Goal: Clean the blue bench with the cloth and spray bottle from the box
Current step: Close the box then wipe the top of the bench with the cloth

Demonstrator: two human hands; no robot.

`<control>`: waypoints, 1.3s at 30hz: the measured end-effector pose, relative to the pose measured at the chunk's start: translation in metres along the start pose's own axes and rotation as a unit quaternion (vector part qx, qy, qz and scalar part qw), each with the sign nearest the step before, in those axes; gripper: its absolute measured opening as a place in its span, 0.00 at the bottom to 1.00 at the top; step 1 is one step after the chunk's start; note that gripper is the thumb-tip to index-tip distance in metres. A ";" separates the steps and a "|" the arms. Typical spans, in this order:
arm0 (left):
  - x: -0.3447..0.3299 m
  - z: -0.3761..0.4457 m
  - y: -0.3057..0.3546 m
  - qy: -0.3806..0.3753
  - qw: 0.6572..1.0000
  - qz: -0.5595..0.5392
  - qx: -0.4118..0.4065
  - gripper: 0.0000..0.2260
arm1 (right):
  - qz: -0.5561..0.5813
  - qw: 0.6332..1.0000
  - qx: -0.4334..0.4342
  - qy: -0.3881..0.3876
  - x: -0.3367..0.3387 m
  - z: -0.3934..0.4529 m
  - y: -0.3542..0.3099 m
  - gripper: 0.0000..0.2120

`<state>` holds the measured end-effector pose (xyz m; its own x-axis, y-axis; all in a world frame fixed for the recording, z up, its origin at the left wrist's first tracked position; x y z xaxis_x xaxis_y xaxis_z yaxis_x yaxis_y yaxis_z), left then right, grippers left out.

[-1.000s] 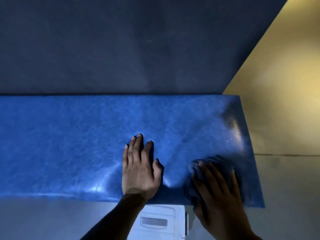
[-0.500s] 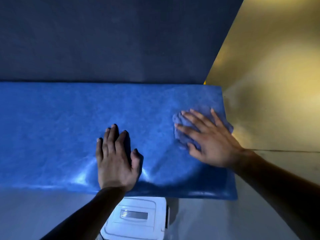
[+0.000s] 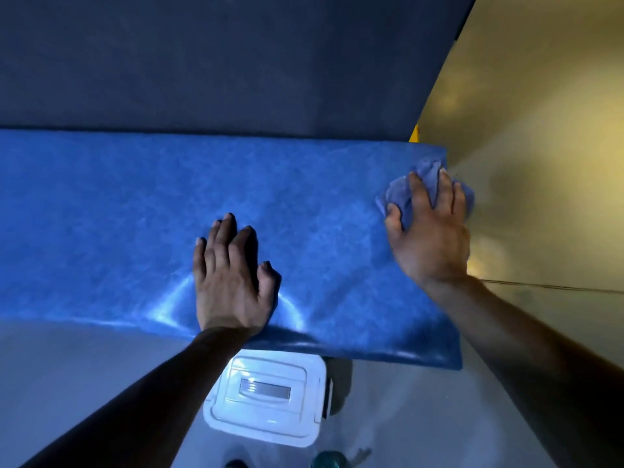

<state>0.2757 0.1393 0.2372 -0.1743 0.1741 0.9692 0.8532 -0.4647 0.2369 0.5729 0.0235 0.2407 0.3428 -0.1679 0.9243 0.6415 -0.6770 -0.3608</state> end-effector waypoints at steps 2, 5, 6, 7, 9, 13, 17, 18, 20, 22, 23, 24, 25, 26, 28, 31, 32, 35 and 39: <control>0.000 0.001 0.001 0.001 1.000 -0.003 -0.004 0.30 | 0.010 1.000 -0.016 0.005 0.000 -0.029 0.011 0.29; 0.000 0.000 0.001 0.002 1.000 -0.011 -0.007 0.30 | 0.048 0.997 -0.050 0.016 -0.003 -0.084 0.031 0.30; 0.001 -0.001 0.001 0.001 1.000 -0.016 -0.005 0.30 | 0.058 0.997 -0.048 0.033 0.001 -0.105 0.033 0.30; 0.002 -0.001 0.002 0.000 1.000 -0.021 -0.004 0.29 | 0.073 0.996 -0.045 0.040 0.001 -0.125 0.037 0.29; 0.003 -0.001 0.003 -0.003 1.000 -0.030 -0.005 0.29 | 0.113 0.991 -0.076 0.002 -0.005 -0.157 0.049 0.28; 0.005 -0.005 0.003 -0.002 0.999 -0.051 -0.017 0.28 | 0.223 0.962 -0.156 -0.035 -0.023 -0.219 0.079 0.22; 0.006 -0.008 -0.003 -0.028 0.995 -0.080 -0.053 0.26 | 0.354 0.892 -0.276 -0.056 -0.053 -0.274 0.097 0.15; 0.006 -0.015 -0.005 -0.040 0.992 -0.097 -0.072 0.24 | 0.368 0.882 -0.285 -0.068 -0.061 -0.285 0.090 0.14; 0.010 -0.045 -0.003 -0.049 0.979 -0.149 -0.127 0.19 | 0.406 0.862 -0.292 -0.080 -0.078 -0.298 0.070 0.13; 0.014 -0.093 -0.004 -0.062 0.956 -0.226 -0.179 0.14 | 0.436 0.845 -0.294 -0.099 -0.095 -0.302 0.038 0.08; 0.014 -0.120 -0.006 -0.076 0.945 -0.252 -0.194 0.13 | 0.454 0.835 -0.290 -0.112 -0.106 -0.303 0.021 0.08; 0.012 -0.148 -0.009 -0.096 0.938 -0.265 -0.202 0.12 | 0.478 0.817 -0.297 -0.127 -0.121 -0.306 0.007 0.10; 0.005 -0.174 -0.014 -0.131 0.932 -0.274 -0.199 0.13 | 0.512 0.788 -0.312 -0.140 -0.138 -0.311 -0.007 0.13; -0.008 -0.197 -0.020 -0.184 0.922 -0.286 -0.185 0.15 | 0.541 0.758 -0.327 -0.162 -0.152 -0.316 -0.021 0.15; -0.051 -0.236 -0.035 -0.310 0.881 -0.333 -0.130 0.23 | 0.583 0.705 -0.331 -0.230 -0.174 -0.324 -0.053 0.19; -0.099 -0.261 -0.076 -0.354 0.839 -0.412 0.028 0.24 | 0.604 0.660 -0.308 -0.324 -0.203 -0.333 -0.090 0.32; -0.108 -0.260 -0.095 -0.332 0.836 -0.430 0.077 0.21 | 0.602 0.646 -0.319 -0.344 -0.214 -0.338 -0.093 0.30; -0.133 -0.236 -0.136 -0.283 0.840 -0.450 0.112 0.12 | 0.589 0.631 -0.380 -0.333 -0.249 -0.349 -0.071 0.11; -0.183 -0.195 -0.174 -0.316 0.856 -0.383 0.141 0.01 | 0.610 0.609 -0.384 -0.332 -0.283 -0.334 -0.065 0.12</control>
<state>0.0632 0.0195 0.0316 -0.5117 0.8107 0.2845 0.7073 0.2096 0.6751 0.2052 -0.1240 0.0439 0.6087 -0.7266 -0.3185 -0.7900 -0.5179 -0.3282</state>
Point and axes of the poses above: each hand's wrist, its own z-axis towards the middle knuckle, its own x-axis out of the back of the hand, y = z × x, the point moved 10 cm from there along z, towards the middle knuckle, and after that the axes turned 11 degrees about -y, right-handed, at the moved point
